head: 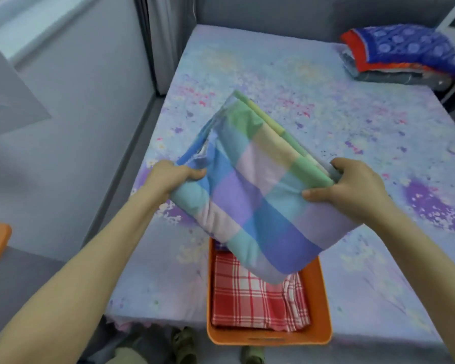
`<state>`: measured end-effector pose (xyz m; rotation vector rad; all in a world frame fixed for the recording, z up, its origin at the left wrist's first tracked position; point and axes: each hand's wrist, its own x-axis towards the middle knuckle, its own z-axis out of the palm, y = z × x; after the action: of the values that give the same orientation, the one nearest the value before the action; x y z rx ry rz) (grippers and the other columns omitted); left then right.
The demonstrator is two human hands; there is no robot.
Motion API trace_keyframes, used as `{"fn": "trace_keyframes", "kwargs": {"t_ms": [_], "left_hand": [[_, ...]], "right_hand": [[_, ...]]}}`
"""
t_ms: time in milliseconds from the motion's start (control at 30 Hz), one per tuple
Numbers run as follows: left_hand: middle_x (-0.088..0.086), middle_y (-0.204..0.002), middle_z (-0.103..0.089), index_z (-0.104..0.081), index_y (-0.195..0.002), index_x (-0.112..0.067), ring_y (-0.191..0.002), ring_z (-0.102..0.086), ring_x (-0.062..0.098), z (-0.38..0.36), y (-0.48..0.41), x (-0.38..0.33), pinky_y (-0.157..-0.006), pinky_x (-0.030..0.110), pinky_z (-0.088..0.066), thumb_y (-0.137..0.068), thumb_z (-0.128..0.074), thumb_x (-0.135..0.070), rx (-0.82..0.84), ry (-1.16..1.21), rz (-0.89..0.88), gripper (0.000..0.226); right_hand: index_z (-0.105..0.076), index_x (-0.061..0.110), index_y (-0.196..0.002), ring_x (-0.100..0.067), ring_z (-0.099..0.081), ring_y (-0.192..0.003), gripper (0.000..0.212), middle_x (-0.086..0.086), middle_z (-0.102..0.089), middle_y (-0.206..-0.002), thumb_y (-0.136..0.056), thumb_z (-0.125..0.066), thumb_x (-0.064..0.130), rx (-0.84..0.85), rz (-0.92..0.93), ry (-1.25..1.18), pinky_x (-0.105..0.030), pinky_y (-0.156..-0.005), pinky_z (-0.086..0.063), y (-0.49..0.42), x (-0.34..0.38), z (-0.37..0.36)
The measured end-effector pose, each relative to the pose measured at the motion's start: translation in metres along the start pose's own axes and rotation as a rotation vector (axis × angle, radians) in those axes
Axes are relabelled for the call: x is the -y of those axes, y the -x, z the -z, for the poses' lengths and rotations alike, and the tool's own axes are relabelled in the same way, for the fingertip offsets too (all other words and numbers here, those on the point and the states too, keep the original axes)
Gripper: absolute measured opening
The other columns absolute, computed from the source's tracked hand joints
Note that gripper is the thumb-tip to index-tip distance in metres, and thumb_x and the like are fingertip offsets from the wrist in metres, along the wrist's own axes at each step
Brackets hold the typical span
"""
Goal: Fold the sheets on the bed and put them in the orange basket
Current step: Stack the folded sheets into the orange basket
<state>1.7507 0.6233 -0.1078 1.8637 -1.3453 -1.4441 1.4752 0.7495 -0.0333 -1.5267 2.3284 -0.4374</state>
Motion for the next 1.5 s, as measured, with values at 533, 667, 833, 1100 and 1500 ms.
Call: {"fn": "trace_keyframes", "kwargs": {"t_ms": [533, 667, 833, 1100, 1500], "left_hand": [[0.017, -0.124, -0.046, -0.051, -0.124, -0.009, -0.115, -0.045, 0.032, -0.161, -0.055, 0.039, -0.094, 0.037, -0.042, -0.086, -0.057, -0.028, 0.238, -1.312, -0.419, 0.043], [0.017, -0.125, -0.052, -0.057, -0.123, -0.009, -0.116, -0.049, 0.037, -0.165, -0.036, 0.105, -0.093, 0.041, -0.046, -0.077, -0.07, -0.032, 0.104, -1.31, -0.742, 0.053], [0.016, -0.128, -0.058, -0.067, -0.114, -0.007, -0.12, -0.052, 0.04, -0.171, -0.013, 0.168, -0.098, 0.046, -0.045, -0.053, -0.083, -0.051, 0.133, -1.28, -0.84, 0.077], [0.016, -0.15, -0.031, -0.032, -0.144, -0.015, -0.145, -0.005, 0.031, -0.202, -0.036, 0.195, -0.111, 0.05, -0.013, -0.094, -0.018, -0.059, 0.057, -1.123, -0.622, 0.068], [0.01, -0.154, -0.024, -0.025, -0.147, -0.027, -0.142, -0.012, 0.034, -0.251, -0.101, 0.22, -0.111, 0.057, -0.011, -0.088, -0.028, -0.059, -0.151, -1.141, -0.533, 0.067]], "right_hand": [[-0.041, 0.014, -0.128, -0.03, -0.058, -0.109, 0.038, -0.009, -0.059, -0.12, -0.096, -0.04, 0.033, 0.342, -0.353, 0.202, -0.035, -0.084, -0.046, 0.085, -0.137, -0.171], [-0.044, 0.011, -0.138, -0.036, -0.057, -0.111, 0.062, -0.015, -0.053, -0.129, -0.079, -0.063, 0.012, 0.241, -0.045, 0.314, -0.039, -0.081, -0.051, 0.076, -0.131, -0.187], [-0.067, 0.02, -0.117, -0.044, -0.063, -0.103, 0.104, -0.023, -0.063, -0.118, -0.02, -0.092, 0.046, 0.394, 0.148, 0.47, -0.051, -0.079, -0.053, 0.038, -0.136, -0.217], [-0.04, 0.031, -0.142, -0.045, -0.033, -0.135, 0.071, -0.023, -0.037, -0.146, -0.092, -0.003, 0.065, 0.407, 0.221, 0.458, -0.059, -0.11, -0.017, -0.046, -0.13, -0.259], [-0.031, 0.03, -0.146, -0.042, -0.033, -0.134, 0.062, -0.02, -0.038, -0.146, -0.092, -0.025, 0.06, 0.194, 0.316, 0.415, -0.061, -0.11, -0.016, -0.103, -0.159, -0.324]]}}
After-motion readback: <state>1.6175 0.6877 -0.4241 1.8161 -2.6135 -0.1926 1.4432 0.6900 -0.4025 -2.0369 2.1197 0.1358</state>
